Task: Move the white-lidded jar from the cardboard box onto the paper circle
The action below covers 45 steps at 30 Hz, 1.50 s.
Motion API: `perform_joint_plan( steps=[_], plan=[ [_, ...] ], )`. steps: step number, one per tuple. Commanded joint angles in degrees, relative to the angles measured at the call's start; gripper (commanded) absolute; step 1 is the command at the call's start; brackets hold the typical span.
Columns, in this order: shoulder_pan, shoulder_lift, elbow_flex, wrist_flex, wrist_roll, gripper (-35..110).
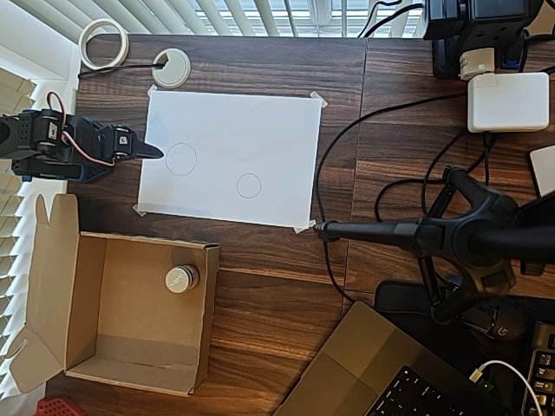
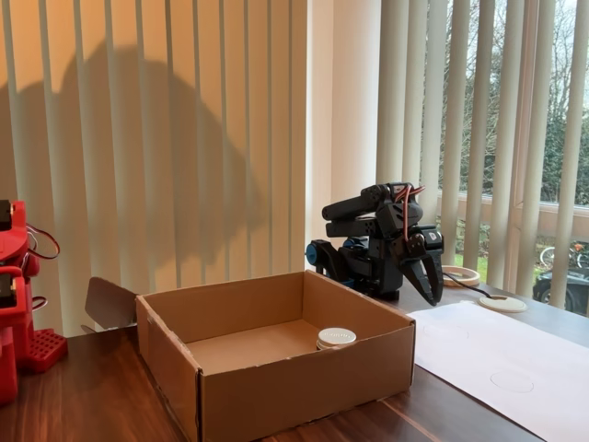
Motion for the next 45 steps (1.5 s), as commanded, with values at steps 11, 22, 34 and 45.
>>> perform_joint_plan(
  steps=[11, 22, 34, 45],
  plan=[
    [-0.7, 3.52, -1.85, 2.2, -1.32, 0],
    [-0.7, 3.52, -1.85, 2.2, -1.32, 0],
    [-1.23, 3.52, -1.85, 2.2, -1.76, 31],
    [0.79, -4.39, -8.09, -0.44, -10.72, 40]
  ],
)
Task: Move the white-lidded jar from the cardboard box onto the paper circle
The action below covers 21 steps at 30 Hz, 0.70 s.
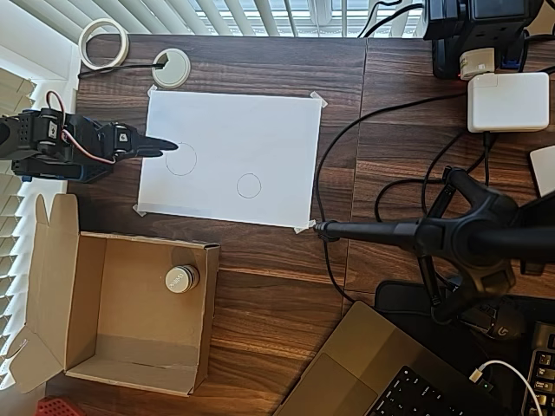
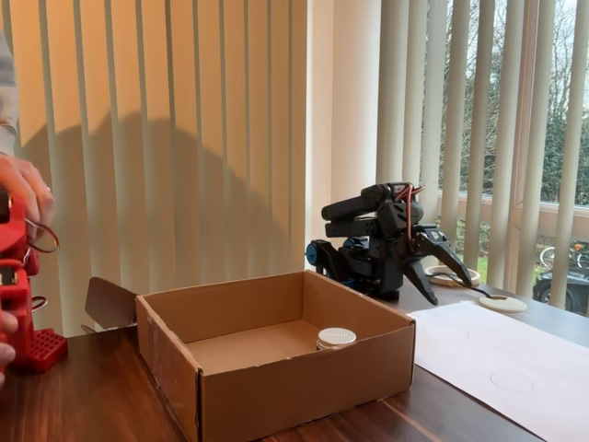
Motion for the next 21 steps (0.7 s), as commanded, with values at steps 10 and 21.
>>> perform_joint_plan(
  steps=[10, 21],
  plan=[
    [7.91, -32.61, -34.8, -2.11, -20.3, 34],
    [27.95, -53.09, -56.43, 0.0, -48.69, 32]
  ],
)
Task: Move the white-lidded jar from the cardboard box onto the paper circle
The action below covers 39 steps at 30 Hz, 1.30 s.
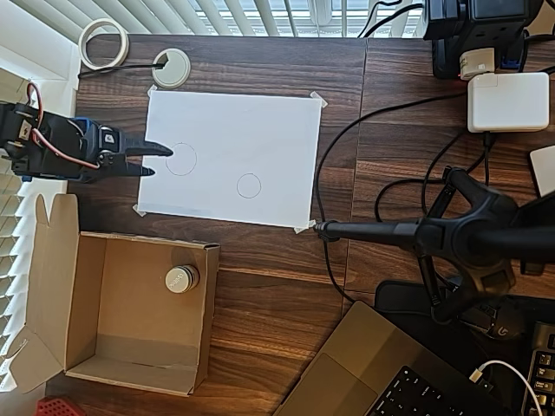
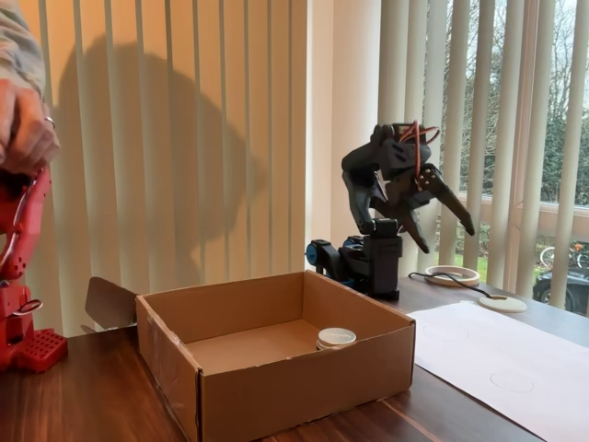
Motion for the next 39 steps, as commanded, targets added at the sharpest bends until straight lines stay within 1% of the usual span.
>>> perform_joint_plan(
  steps=[1, 8, 11, 13, 15, 20, 26, 39],
  plan=[
    [10.63, -5.19, -8.96, 0.18, -13.45, 33],
    [28.92, -18.63, -16.7, -11.16, -31.73, 30],
    [33.84, -26.63, -20.74, -16.44, -36.39, 31],
    [35.42, -33.05, -24.7, -18.72, -37.62, 31],
    [35.95, -39.2, -28.04, -21.45, -38.32, 31],
    [35.6, -51.24, -31.46, -31.9, -40.61, 33],
    [35.16, -57.22, -30.5, -38.41, -43.86, 34],
    [30.67, -57.22, -23.47, -42.01, -45.79, 35]
  ],
)
